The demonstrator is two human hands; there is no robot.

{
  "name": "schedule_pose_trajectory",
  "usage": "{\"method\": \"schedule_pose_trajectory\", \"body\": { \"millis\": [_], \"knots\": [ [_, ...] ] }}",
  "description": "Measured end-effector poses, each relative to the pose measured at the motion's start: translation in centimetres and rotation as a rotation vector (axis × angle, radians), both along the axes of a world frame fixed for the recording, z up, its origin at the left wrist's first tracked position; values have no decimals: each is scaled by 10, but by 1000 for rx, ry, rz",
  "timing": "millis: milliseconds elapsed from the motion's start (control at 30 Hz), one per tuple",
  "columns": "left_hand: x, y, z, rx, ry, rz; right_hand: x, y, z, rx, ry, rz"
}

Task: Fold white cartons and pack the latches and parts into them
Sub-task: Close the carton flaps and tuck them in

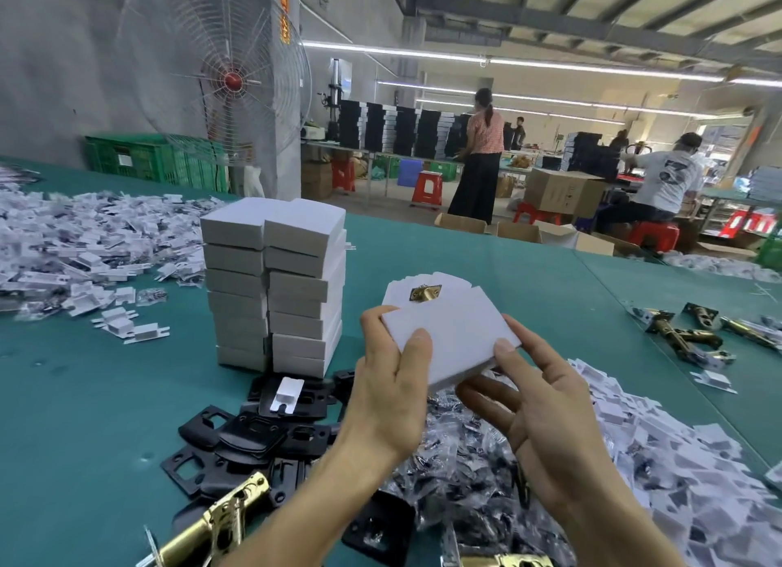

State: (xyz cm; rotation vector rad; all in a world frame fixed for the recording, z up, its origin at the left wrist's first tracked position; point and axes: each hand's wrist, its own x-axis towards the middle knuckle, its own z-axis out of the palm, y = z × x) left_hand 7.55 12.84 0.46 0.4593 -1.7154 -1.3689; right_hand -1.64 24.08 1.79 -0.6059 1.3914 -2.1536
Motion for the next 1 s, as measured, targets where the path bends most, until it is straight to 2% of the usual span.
{"method": "schedule_pose_trajectory", "body": {
  "millis": [167,367,500,567,800,900,1000],
  "knots": [
    [3,-17,11,118,132,82,5,-1,0,110,66,109],
    [10,-63,73,285,308,175,7,0,1,199,74,175],
    [14,-86,105,128,386,296,8,0,0,209,49,222],
    [12,-97,113,103,341,371,8,0,-1,215,54,231],
    [1,-127,107,198,97,485,6,-1,-2,221,78,242],
    [1,-129,98,97,13,591,4,1,-2,217,79,253],
    [4,-133,95,-17,-173,693,3,2,-2,220,91,256]
  ]
}}
